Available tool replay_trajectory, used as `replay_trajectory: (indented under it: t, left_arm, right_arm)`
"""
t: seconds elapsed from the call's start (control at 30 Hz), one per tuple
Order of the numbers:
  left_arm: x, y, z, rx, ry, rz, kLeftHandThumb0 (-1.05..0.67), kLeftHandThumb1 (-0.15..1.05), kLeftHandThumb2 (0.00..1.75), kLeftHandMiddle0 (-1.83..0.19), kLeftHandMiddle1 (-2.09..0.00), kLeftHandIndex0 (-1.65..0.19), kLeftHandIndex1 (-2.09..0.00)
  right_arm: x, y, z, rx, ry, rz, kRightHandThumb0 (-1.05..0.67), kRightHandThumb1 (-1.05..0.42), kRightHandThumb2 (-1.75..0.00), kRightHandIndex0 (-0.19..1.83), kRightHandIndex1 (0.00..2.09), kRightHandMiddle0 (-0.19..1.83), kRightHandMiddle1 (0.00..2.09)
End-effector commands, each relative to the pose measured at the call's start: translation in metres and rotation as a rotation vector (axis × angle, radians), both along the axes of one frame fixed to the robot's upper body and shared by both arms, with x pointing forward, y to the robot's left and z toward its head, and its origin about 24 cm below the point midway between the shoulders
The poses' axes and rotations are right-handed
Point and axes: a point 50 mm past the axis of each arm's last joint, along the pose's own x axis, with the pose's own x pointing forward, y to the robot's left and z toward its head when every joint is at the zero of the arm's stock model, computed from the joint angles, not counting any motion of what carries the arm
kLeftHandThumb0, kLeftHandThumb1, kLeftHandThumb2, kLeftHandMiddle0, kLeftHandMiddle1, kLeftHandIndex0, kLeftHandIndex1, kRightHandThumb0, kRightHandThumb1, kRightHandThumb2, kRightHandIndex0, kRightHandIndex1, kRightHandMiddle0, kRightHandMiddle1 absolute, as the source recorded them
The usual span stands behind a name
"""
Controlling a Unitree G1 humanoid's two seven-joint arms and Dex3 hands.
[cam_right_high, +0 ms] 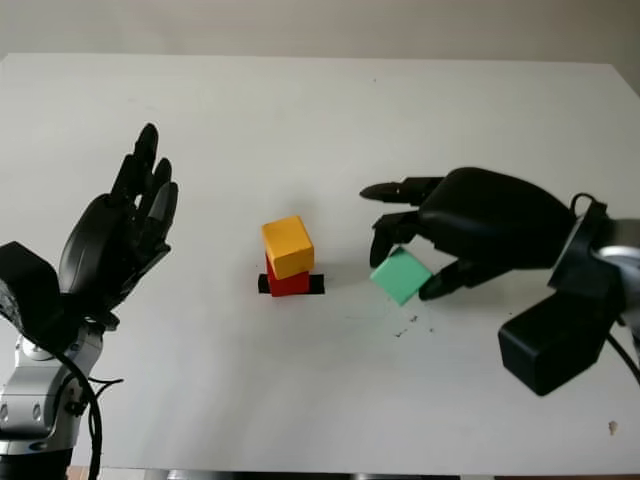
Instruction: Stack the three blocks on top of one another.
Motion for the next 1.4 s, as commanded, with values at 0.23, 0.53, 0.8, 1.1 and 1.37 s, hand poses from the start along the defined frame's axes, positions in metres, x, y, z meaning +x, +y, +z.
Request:
replay_trajectory:
  t: [0.23,0.53,0.8,1.1,1.37]
  left_arm:
    - [0.000,-0.004,-0.003,-0.004,0.007,-0.002,-0.73,1.05,0.56,0.19,0.00,0.19,0.00]
    - [-0.001,-0.003,-0.005,-0.028,0.007,0.008,-0.70,1.05,0.56,0.19,0.00,0.19,0.00]
    - [-0.001,-0.002,-0.007,-0.038,0.005,0.027,-0.68,1.05,0.56,0.19,0.00,0.19,0.00]
    - [-0.002,-0.001,-0.005,-0.032,-0.003,0.049,-0.69,1.05,0.53,0.19,-0.02,0.19,0.00]
    - [0.000,0.000,-0.003,-0.032,-0.004,0.054,-0.68,1.05,0.53,0.19,-0.03,0.19,0.00]
  right_arm:
    - [0.021,0.008,0.057,0.145,-0.090,-0.034,-0.40,-0.82,-0.05,0.42,0.05,0.86,0.67]
    - [0.036,0.022,0.078,0.479,0.053,-0.089,-0.37,-0.77,-0.05,0.44,0.06,0.90,0.75]
    - [0.037,0.037,0.060,0.716,0.328,-0.207,-0.32,-0.87,-0.06,0.38,0.03,0.45,1.43]
    - [0.029,0.060,0.036,0.847,0.615,-0.258,-0.35,-0.95,-0.06,0.24,0.00,0.24,1.71]
    - [0.030,0.069,0.028,0.805,0.758,-0.317,-0.39,-0.97,-0.06,0.22,0.01,0.20,1.77]
